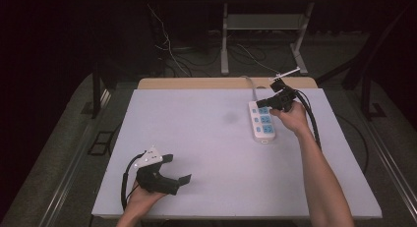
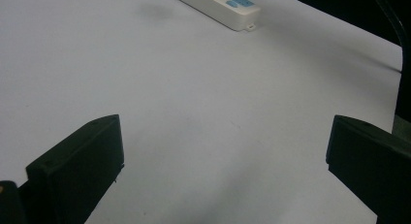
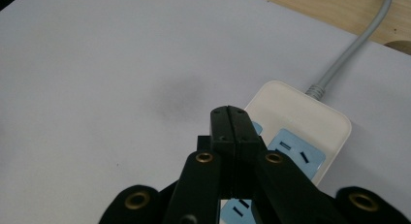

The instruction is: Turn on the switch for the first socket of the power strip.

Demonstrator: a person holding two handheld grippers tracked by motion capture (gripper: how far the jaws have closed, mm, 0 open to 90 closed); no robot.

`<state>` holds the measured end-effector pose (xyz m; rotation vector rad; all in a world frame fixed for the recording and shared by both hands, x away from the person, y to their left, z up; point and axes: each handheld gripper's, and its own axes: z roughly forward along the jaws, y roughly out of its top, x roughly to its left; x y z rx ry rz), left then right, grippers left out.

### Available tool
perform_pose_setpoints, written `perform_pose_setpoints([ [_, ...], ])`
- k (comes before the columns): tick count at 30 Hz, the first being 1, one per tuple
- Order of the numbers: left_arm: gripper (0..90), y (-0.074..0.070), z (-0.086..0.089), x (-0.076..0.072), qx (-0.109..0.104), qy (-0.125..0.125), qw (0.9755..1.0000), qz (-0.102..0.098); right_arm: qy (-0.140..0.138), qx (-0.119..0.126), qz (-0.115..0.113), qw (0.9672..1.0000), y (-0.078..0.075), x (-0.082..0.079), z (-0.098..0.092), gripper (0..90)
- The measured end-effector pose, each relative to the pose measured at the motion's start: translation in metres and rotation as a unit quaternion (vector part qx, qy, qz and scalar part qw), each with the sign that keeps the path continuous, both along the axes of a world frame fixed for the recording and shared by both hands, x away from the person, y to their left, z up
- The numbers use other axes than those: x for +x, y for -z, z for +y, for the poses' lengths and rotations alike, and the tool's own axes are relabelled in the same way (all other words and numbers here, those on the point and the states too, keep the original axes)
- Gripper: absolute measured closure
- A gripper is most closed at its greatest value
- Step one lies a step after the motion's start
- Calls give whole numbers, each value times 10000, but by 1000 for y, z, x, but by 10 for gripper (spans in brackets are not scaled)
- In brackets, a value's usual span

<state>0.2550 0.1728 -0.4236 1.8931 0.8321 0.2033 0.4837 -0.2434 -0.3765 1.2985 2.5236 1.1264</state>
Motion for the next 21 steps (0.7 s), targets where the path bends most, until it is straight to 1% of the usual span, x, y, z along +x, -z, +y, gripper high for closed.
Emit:
perform_pose_setpoints([
  [10,0,0,-1,-1,-31,5,10000,9,30,-10,-97,9999,-18,-15,-6,900],
  [15,0,0,-1,-1,-50,-15,10000,0,78,77,-149,9998,-24,-26,-13,900],
  [21,0,0,0,-1,-72,-24,10000,2,97,177,-238,9995,-31,-43,-20,900],
])
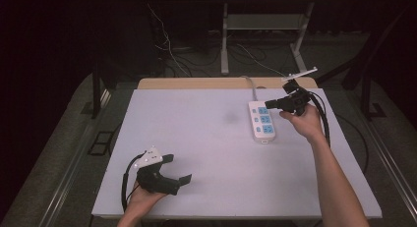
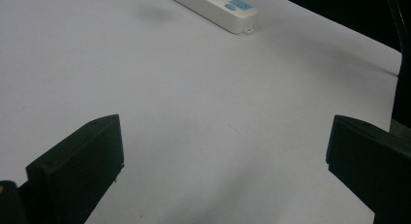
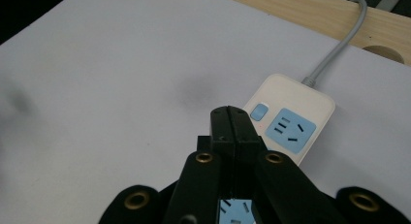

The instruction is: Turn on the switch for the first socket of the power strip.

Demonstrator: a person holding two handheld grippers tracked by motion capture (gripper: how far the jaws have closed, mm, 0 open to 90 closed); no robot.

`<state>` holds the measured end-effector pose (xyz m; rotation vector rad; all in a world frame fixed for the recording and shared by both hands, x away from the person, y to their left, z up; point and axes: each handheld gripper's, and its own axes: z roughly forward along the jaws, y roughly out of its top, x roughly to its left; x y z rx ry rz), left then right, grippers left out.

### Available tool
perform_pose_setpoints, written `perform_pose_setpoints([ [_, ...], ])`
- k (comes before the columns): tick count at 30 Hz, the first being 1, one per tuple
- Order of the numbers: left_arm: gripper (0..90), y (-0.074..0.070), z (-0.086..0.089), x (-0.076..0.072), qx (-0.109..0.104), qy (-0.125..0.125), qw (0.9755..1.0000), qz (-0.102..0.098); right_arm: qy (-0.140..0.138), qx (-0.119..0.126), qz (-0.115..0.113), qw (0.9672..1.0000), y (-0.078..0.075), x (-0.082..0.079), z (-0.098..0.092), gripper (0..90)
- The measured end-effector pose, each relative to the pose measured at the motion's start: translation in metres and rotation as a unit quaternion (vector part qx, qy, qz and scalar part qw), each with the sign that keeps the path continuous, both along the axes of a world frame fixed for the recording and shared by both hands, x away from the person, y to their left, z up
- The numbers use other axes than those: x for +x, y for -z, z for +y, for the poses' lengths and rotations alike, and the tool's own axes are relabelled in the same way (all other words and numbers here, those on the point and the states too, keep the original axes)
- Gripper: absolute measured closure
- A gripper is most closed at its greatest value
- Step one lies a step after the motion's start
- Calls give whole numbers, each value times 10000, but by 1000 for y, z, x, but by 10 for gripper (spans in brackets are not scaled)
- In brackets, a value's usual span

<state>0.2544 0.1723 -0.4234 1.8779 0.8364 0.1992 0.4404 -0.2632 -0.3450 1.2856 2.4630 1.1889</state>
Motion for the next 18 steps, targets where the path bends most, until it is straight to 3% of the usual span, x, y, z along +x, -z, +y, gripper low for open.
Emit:
perform_pose_setpoints([
  [3,0,0,0,0,-4,2,10000,-1,18,14,-43,10000,-3,-10,-3,894],
  [7,0,0,0,0,-32,-7,10000,-10,158,255,-57,9995,-6,-22,-8,798],
  [15,0,0,1,0,-60,-14,10000,-6,412,659,-106,9969,-7,-43,-13,450],
  [18,0,0,1,0,-62,-20,10000,-3,451,685,-108,9966,-5,-50,-13,325],
])
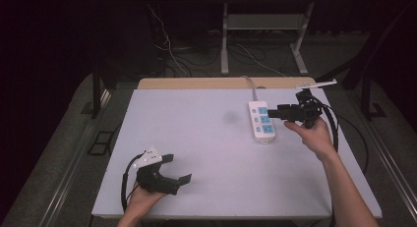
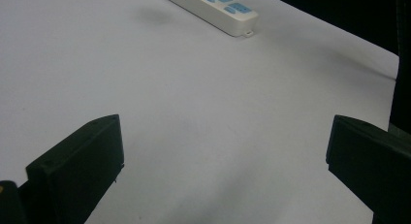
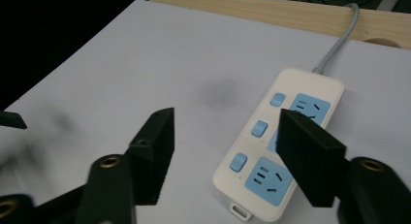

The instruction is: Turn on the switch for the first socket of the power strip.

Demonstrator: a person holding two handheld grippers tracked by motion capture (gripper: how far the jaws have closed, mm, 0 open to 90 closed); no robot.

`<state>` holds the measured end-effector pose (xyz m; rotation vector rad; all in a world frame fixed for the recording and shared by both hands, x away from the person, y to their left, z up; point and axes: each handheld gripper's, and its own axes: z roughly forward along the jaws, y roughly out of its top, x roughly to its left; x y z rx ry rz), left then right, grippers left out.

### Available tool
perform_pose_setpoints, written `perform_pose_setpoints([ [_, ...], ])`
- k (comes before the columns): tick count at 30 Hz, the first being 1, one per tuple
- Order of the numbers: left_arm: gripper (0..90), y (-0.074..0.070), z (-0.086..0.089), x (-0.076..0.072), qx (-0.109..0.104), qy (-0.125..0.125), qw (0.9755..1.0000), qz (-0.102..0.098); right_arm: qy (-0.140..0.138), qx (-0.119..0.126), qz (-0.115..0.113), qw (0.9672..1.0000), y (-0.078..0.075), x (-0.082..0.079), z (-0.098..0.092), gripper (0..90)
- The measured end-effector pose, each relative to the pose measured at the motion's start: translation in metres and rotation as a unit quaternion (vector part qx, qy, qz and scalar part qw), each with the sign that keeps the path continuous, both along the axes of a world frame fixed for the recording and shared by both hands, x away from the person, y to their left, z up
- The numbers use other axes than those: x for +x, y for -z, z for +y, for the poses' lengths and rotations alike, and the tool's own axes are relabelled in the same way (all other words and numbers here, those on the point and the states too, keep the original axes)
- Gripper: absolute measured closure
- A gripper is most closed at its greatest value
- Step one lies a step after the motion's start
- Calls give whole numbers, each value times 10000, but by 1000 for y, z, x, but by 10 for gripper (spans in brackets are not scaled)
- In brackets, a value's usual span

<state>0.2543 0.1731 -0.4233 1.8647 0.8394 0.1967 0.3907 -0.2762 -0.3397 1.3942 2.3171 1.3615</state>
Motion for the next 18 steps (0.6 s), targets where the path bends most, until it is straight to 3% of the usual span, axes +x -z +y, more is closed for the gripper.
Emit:
perform_pose_setpoints([
  [7,0,0,0,0,-3,-6,10000,8,-199,71,-65,9998,5,-18,7,5],
  [18,0,0,0,0,-2,-4,10000,14,-399,109,-181,9990,13,-46,8,1],
])
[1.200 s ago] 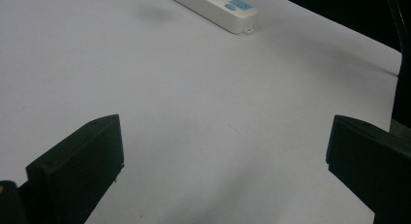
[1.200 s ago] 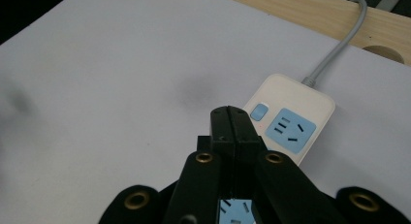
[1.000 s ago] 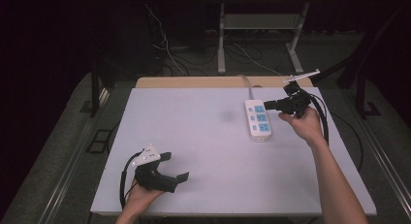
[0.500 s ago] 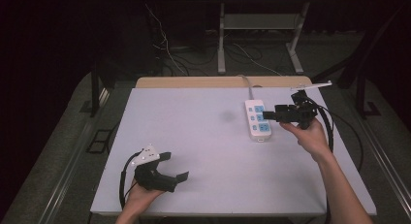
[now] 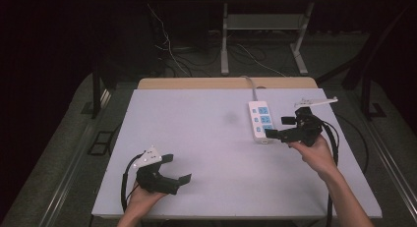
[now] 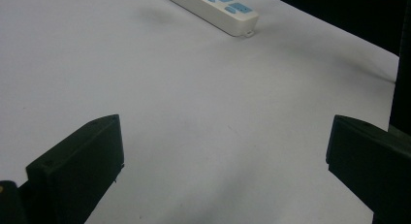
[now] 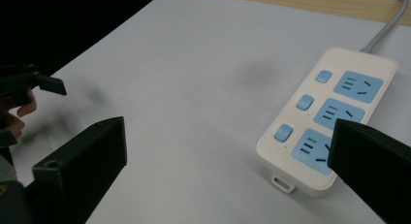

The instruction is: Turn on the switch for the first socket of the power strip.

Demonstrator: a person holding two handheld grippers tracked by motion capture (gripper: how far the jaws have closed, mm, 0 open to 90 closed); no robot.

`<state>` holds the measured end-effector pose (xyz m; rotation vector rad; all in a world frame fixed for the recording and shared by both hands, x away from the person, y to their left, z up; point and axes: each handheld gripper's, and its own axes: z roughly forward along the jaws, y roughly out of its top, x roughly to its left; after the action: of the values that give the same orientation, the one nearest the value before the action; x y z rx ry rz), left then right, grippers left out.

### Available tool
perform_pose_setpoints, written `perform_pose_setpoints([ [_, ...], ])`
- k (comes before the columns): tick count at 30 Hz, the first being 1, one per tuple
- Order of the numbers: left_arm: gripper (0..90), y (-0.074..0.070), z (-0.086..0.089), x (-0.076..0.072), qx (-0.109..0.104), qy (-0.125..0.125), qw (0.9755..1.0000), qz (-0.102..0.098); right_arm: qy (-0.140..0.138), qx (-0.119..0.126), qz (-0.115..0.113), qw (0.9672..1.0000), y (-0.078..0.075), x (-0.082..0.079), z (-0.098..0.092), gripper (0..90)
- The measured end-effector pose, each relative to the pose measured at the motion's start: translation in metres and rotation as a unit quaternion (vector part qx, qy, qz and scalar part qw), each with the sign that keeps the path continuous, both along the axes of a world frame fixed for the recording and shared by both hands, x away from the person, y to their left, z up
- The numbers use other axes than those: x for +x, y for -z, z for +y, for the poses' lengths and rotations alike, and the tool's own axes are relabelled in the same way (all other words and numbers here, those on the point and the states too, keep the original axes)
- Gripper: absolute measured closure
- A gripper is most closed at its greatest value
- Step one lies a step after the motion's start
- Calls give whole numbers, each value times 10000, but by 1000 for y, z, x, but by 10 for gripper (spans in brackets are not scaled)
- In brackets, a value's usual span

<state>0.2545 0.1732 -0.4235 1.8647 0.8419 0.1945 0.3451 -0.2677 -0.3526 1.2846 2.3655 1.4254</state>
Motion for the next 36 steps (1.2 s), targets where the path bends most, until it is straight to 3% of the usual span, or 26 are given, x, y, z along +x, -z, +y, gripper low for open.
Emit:
perform_pose_setpoints([
  [20,0,0,-1,0,36,15,10000,3,-181,140,-58,9997,30,-48,-7,2],
  [28,0,1,-1,0,53,19,10000,15,-98,112,-95,9998,51,-70,-14,2],
  [36,0,2,-2,1,88,41,9999,45,34,125,53,9999,72,-87,-22,2],
])
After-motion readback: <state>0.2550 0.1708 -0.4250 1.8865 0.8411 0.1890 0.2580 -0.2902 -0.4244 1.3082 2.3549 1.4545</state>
